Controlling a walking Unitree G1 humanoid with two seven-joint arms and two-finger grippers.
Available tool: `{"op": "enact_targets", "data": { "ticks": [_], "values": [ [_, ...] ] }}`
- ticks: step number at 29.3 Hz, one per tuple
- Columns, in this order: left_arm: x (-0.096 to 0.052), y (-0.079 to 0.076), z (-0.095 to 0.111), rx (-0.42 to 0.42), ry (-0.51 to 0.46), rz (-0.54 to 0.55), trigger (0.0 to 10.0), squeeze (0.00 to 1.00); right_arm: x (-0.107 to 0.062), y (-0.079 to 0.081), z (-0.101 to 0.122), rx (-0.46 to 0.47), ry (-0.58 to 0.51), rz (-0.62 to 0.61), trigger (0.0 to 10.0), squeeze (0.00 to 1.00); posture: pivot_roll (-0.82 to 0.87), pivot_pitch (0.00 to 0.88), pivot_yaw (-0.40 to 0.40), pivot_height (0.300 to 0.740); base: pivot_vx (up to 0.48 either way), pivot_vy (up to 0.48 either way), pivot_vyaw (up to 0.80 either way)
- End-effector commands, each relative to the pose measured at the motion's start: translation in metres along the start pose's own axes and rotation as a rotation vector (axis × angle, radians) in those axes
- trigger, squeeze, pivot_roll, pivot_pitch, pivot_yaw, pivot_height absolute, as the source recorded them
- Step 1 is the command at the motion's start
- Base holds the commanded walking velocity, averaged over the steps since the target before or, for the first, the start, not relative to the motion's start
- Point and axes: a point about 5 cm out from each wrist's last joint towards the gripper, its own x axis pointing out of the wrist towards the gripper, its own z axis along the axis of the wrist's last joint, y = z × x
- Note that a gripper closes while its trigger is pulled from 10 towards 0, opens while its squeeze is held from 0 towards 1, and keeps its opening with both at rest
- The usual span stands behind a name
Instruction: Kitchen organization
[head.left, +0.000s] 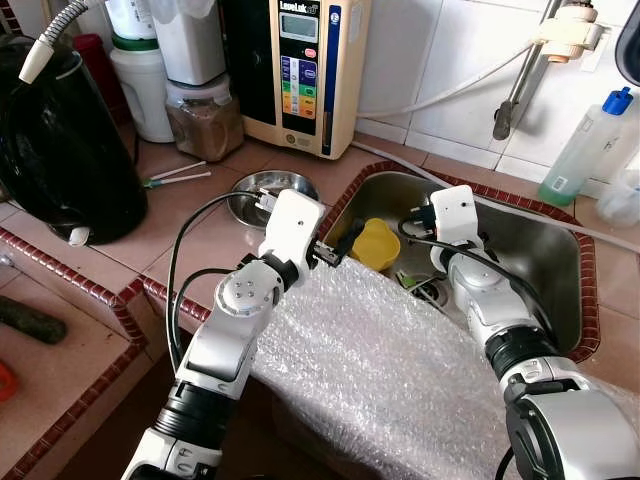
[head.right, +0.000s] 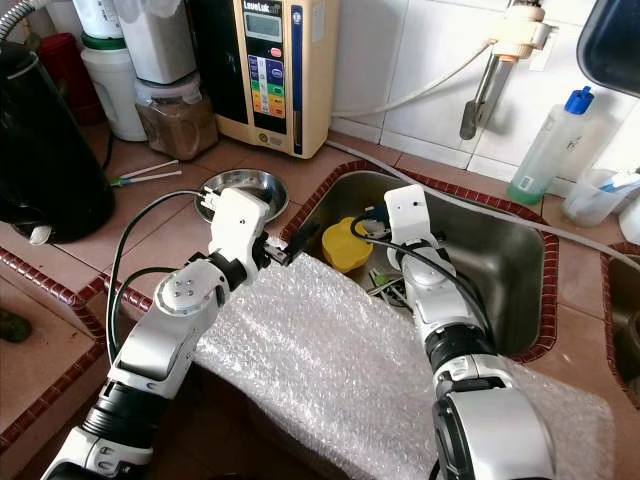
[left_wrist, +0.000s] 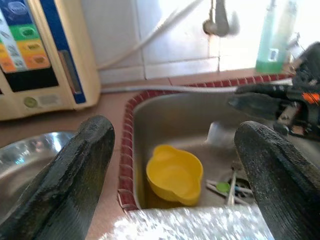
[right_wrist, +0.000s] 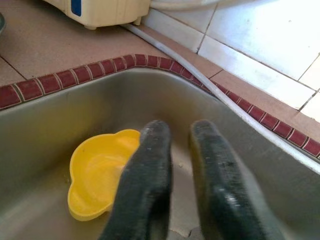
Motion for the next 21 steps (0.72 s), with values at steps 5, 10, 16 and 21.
{"op": "enact_targets", "data": {
  "ticks": [5,10,16,21],
  "values": [
    [-0.0009,-0.0032,0.0002,-0.003,0.036,-0.062,10.0,0.00,-0.0013,0.0029,-0.0084,-0.017,0.025,0.021,10.0,1.00,0.12,0.000,-0.008,0.740,0.000,0.000,0.00],
    [-0.0020,-0.0020,-0.0024,-0.014,0.070,-0.087,10.0,0.00,-0.0014,0.0039,-0.0104,-0.027,0.033,0.025,10.0,1.00,0.12,0.000,-0.005,0.740,0.000,0.000,0.00],
    [-0.0021,-0.0009,-0.0030,-0.011,0.088,-0.095,10.0,0.00,-0.0013,0.0039,-0.0106,-0.028,0.029,0.024,10.0,1.00,0.12,0.000,-0.003,0.740,0.000,0.000,0.00],
    [-0.0022,-0.0011,-0.0037,-0.014,0.097,-0.100,10.0,0.00,0.0000,0.0033,-0.0066,-0.012,0.013,0.018,10.0,1.00,0.12,0.000,-0.003,0.740,0.000,0.000,0.00]
  ]
}}
